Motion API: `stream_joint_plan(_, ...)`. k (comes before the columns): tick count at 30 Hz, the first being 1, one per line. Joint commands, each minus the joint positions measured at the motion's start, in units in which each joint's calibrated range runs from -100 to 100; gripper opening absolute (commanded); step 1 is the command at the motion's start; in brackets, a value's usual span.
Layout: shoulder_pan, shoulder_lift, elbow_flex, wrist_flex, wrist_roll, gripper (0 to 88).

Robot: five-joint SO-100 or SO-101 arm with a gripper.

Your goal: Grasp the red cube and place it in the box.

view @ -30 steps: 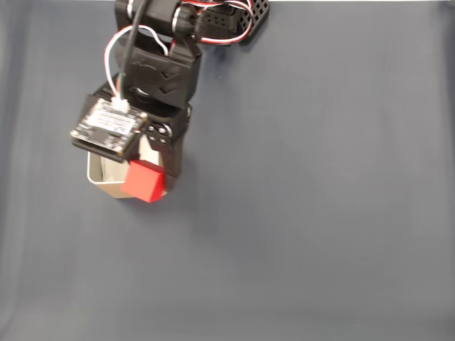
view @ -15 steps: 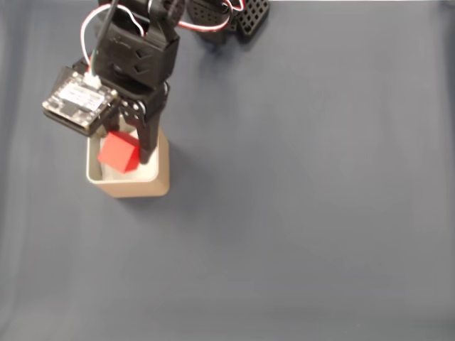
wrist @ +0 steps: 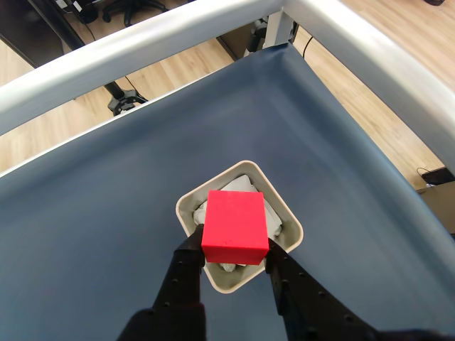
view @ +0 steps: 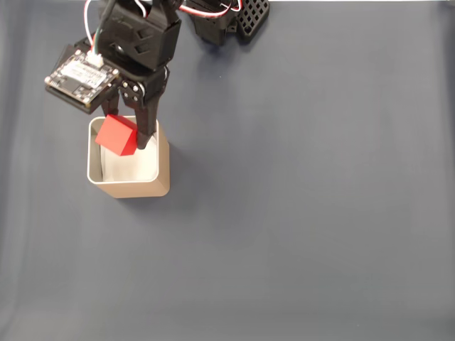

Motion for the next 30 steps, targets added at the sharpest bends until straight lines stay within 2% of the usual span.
stream_joint_plan(1,-0.06,-4.61,1.04,-1.3,-0.2,0.2)
stream_joint_plan(30,0.15,-3.05,3.41,-8.44,-0.83,0.2)
